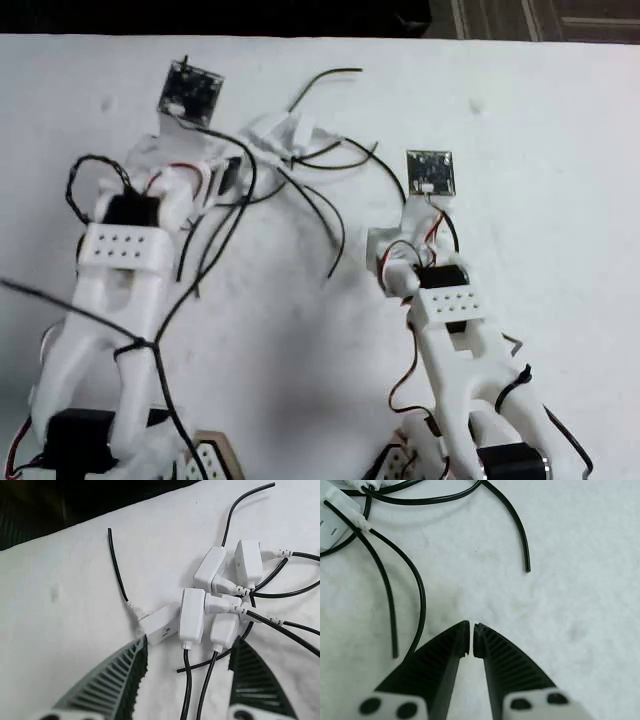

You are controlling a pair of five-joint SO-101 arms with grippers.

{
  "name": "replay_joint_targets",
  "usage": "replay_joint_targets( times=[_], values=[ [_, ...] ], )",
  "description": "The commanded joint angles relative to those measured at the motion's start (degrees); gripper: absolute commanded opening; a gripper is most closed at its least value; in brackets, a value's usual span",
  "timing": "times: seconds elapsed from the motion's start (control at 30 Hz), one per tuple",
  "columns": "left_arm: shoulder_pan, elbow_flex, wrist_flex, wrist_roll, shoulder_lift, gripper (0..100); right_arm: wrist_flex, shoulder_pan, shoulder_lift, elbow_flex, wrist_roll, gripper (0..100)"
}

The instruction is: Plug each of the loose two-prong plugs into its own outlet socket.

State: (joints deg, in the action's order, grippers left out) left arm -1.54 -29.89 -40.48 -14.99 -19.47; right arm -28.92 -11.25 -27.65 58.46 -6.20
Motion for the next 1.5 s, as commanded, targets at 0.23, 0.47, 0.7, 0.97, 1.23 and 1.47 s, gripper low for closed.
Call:
replay_joint_targets(
  times=[0.23, 0.47, 0.7, 0.97, 1.23, 1.47],
  values=[
    [4.18, 4.84, -14.95, 0.62, -3.12, 15, -2.07, -0.40, -2.15, -2.29, 0.00, 1.8],
    [7.08, 1.93, -21.71, 1.05, -17.01, 2, -16.04, -3.30, -17.19, -1.93, 0.44, 1.8],
    [6.64, -16.18, -10.90, 5.98, -32.40, 2, -20.62, -3.38, -27.47, 1.32, 2.02, 1.8],
    [6.64, -34.90, 1.49, 5.98, -46.20, 2, -19.12, -3.91, -35.74, 6.68, 2.11, 1.8],
    [6.90, -47.82, 8.53, 6.07, -54.55, 2, -19.12, -4.00, -46.90, 12.04, 2.11, 1.8],
    [6.99, -56.53, 16.18, 6.07, -59.47, 2, -19.03, -9.80, -57.01, 17.85, 2.20, 1.8]
  ],
)
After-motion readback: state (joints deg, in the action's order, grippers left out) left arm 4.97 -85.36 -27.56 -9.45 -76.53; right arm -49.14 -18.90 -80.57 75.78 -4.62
